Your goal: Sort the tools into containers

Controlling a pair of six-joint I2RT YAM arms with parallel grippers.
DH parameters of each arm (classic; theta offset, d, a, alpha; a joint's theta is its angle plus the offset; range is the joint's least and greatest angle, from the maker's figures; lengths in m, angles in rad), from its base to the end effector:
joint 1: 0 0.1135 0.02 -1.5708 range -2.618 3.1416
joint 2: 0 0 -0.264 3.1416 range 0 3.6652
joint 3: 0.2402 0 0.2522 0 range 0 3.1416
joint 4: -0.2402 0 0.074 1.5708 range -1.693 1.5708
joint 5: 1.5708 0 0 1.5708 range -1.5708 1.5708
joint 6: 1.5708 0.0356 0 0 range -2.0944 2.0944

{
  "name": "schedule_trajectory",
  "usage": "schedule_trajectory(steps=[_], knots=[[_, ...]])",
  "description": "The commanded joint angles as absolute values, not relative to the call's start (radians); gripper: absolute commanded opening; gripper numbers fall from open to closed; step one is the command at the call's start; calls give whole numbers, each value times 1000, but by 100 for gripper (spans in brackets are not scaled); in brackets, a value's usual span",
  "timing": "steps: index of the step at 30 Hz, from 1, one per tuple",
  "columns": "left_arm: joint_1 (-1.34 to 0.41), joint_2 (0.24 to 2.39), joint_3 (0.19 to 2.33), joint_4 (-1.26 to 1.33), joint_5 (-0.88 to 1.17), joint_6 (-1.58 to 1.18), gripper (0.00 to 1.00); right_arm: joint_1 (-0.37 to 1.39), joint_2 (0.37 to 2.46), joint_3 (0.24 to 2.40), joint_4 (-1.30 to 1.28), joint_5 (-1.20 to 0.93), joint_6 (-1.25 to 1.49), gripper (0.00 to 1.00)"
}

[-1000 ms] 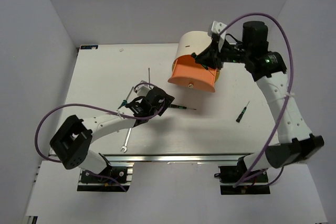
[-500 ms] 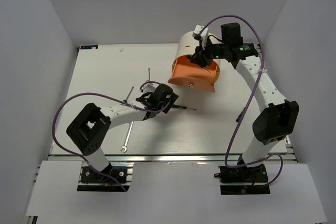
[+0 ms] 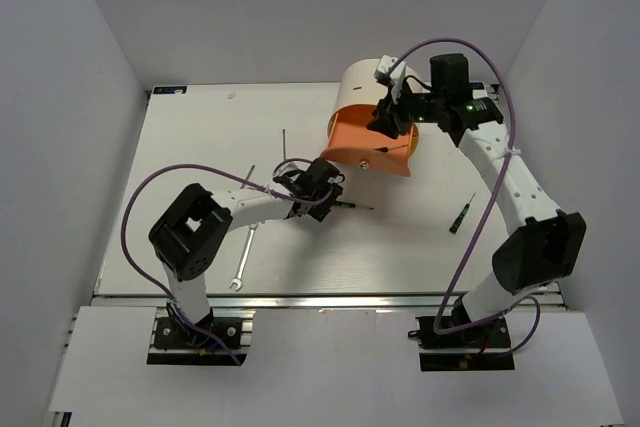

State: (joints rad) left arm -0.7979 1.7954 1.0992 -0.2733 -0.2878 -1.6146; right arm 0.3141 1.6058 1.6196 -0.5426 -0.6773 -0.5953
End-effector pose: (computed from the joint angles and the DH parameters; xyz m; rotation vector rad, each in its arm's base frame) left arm 0.2631 -0.2553 0.1706 -1.1384 2.3374 -0.6182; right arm 0.3366 0.1328 0.3894 -1.2254 1.5981 0.5296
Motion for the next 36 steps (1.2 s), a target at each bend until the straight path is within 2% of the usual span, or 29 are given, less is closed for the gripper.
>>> schedule_trajectory(steps=[1,7,14,22,27,32,36], knots=[[-793,1822,1172,-391,-261,-1647,64,298,1504,1583,-440,-696,-517,45],[-787,1900,1293,-557,-268,-1695,64,287,1413,1482,-387,-704,-486,45],[-769,1937,1318,-583,-256,-1738,63,284,1350,1387,-373,-709,-480,45],[-730,2020,1436,-752,-204,-1764,56,281,1304,1338,-348,-716,-465,45],[-710,2063,1488,-848,-163,-1766,48,281,1273,1313,-339,-719,-456,45],[-710,2036,1439,-864,-130,-1763,40,279,1241,1284,-321,-718,-454,46],[-712,1979,1355,-833,-101,-1737,24,278,1221,1269,-314,-716,-456,46]])
